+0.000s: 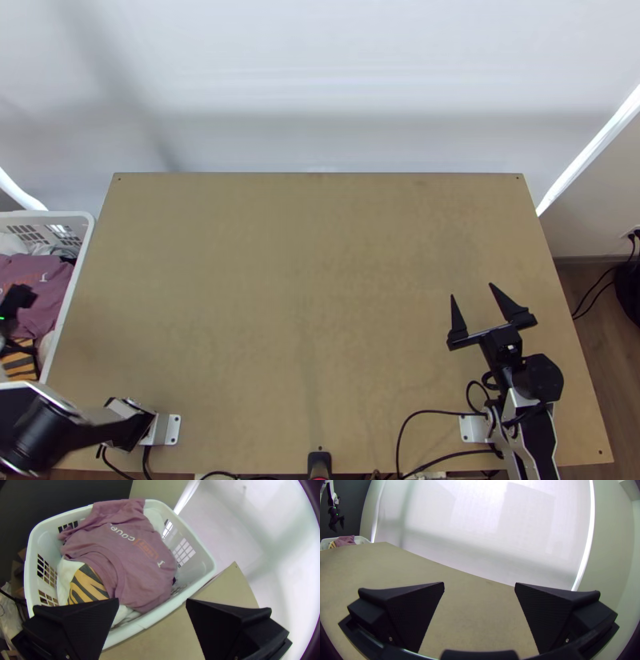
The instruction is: Fold the t-shirt
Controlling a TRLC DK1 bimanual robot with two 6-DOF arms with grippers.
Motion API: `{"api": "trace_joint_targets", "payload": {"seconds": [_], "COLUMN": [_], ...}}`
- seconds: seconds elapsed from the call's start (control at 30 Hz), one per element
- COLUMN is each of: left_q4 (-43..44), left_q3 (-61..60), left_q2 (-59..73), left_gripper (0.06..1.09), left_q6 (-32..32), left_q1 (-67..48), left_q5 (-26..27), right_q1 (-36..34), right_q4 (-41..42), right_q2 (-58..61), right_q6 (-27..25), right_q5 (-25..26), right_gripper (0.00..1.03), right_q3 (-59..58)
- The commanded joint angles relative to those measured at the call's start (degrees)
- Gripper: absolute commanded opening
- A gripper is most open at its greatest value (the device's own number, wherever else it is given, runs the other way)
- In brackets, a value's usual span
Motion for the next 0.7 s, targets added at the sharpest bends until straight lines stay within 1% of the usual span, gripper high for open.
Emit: {"api": "trace_joint_targets", "payload": {"seconds": [0.0,0.3,0.47,0.67], "left_q4": [-2.02,-3.69,-8.26,-10.81], "left_q3": [6.77,18.28,25.05,31.11], "left_q2": [7.47,20.04,27.33,34.63], "left_gripper": [1.03,1.03,1.03,1.03], "left_q6": [-0.69,0.10,0.72,1.51], "left_q1": [2.81,8.17,9.32,9.58], "left_q5": [1.37,2.07,2.33,2.60], "right_q1": [-0.46,-0.46,-0.46,-0.46], "right_q4": [-0.48,-0.57,-0.48,-0.57], "right_q2": [-0.38,-0.38,-0.38,-0.38], "right_q6": [-0.83,-0.83,-0.83,-0.83], "right_q5": [0.36,0.36,0.36,0.36], "right_gripper": [0.99,0.99,0.99,0.99], "right_q3": [-0.47,-0.47,-0.47,-0.47]}}
